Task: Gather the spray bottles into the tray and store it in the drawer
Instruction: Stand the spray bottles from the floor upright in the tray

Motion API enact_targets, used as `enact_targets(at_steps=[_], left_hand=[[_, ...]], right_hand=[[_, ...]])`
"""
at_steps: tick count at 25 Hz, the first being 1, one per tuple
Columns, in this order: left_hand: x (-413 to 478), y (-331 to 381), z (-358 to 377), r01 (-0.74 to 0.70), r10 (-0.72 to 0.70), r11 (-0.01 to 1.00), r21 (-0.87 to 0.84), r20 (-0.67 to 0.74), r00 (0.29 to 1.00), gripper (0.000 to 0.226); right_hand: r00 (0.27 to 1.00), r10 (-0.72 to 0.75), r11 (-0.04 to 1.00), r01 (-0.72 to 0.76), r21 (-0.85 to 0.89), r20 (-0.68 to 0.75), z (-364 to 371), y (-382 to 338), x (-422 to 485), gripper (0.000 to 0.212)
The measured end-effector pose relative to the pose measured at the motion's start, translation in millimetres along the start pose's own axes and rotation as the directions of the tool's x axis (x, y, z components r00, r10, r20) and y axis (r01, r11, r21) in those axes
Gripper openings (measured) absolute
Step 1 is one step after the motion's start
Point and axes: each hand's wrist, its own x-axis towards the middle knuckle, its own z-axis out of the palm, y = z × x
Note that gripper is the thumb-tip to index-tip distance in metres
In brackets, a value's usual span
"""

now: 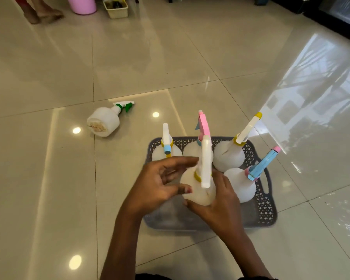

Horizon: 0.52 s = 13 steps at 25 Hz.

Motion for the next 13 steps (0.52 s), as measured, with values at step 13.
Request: enact_targets(at_steps=[13], left_hand=[[110,-79,-147,0.386,0.235,0.698,0.603,-0.702,0.673,0.061]], right_hand=[[0.982,0.184,0.978,-0.187,-0.098,-0.038,39,35,-2,0.096]])
